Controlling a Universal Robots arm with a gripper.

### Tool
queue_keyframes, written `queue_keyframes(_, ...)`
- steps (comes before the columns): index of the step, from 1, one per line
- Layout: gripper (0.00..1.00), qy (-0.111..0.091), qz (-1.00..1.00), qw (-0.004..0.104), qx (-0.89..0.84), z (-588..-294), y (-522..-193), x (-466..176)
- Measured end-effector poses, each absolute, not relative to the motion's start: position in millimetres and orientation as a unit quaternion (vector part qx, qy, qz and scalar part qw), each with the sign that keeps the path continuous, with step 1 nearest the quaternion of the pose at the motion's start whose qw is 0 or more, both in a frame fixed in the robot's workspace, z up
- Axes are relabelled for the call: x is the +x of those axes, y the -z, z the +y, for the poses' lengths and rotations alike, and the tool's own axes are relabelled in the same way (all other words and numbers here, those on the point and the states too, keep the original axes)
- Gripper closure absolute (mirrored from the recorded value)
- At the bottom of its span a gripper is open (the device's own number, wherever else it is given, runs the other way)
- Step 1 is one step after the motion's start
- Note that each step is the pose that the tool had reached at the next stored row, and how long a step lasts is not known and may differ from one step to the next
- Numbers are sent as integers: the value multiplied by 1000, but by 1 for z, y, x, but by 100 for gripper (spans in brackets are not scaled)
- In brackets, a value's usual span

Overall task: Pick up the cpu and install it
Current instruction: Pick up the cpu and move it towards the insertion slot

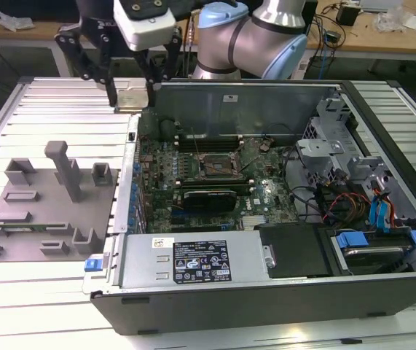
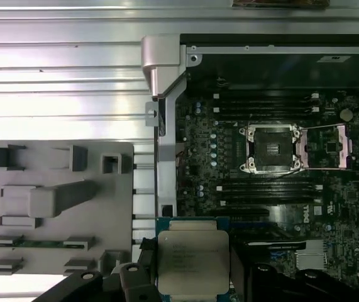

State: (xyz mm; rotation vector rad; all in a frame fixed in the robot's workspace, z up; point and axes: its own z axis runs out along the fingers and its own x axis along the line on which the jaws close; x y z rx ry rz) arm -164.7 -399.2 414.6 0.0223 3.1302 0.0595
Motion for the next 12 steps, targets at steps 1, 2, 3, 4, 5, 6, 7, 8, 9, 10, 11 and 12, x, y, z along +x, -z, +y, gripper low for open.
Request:
queue_keyframes(1, 45, -19, 1000, 5, 7, -399, -415, -158)
queue_keyframes(2, 45, -19, 1000, 5, 7, -399, -415, -154)
queue_keyframes(3, 45, -19, 1000, 5, 7, -399, -415, -151)
queue_keyframes(4, 45, -19, 1000, 5, 7, -399, -415, -145)
queue_keyframes(5, 45, -19, 1000, 5, 7, -399, -415, -142)
queue_keyframes(6, 45, -19, 1000, 5, 7, -399, -415, -137)
queue_keyframes(7, 45, -19, 1000, 5, 7, -399, -415, -134)
queue_keyframes(8, 45, -19, 1000, 5, 7, -399, -415, -130)
queue_keyframes(9, 45, -19, 1000, 5, 7, -399, -415, -124)
queue_keyframes(10, 45, -19, 1000, 5, 7, -399, -415, -120)
queue_keyframes(11, 45, -19, 1000, 5, 7, -399, -415, -113)
queue_keyframes(12, 45, -19, 1000, 5, 7, -399, -415, -107)
